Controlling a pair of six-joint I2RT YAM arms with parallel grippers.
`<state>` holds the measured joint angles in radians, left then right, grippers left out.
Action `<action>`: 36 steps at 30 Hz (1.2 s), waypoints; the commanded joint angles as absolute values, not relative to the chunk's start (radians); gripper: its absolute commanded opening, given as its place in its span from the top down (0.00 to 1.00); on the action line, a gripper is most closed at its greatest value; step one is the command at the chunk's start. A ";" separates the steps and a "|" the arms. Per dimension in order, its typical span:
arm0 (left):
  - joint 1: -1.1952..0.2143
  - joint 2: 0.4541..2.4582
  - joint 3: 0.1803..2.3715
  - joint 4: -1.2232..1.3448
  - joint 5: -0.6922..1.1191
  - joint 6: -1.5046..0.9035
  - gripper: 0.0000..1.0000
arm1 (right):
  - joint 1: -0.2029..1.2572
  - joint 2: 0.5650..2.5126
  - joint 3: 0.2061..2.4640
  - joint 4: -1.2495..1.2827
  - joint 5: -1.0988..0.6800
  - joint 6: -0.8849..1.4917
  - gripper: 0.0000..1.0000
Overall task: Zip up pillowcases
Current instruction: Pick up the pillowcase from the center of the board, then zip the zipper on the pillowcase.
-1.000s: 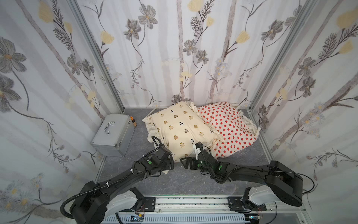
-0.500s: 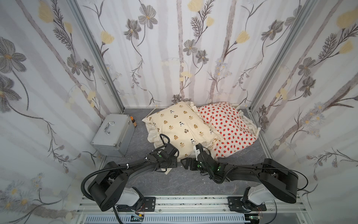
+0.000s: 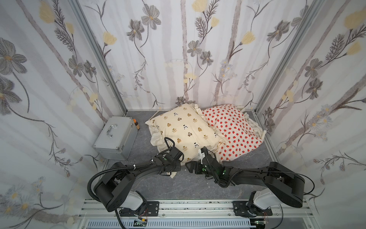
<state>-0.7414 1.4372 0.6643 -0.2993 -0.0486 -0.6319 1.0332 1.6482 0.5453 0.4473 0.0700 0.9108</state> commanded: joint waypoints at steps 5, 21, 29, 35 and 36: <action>-0.741 1.356 0.642 -0.312 -0.016 -0.588 0.97 | 1.035 1.614 0.559 0.450 0.068 0.845 0.00; -0.739 1.073 0.635 -0.455 0.085 -0.569 1.00 | 1.105 1.538 0.581 0.422 -0.024 0.802 0.11; -0.739 1.034 0.637 -0.483 0.119 -0.578 1.00 | 1.114 1.590 0.563 0.568 -0.086 0.870 0.34; -0.739 1.017 0.634 -0.485 0.129 -0.580 1.00 | 1.114 1.656 0.571 0.603 -0.048 0.873 0.50; -0.739 1.015 0.635 -0.486 0.130 -0.583 1.00 | 1.114 1.662 0.576 0.604 -0.041 0.870 0.52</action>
<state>-0.7403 1.0210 0.6308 -0.4747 0.1173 -0.5755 1.1126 1.6485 0.5632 0.5373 -0.0658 0.8627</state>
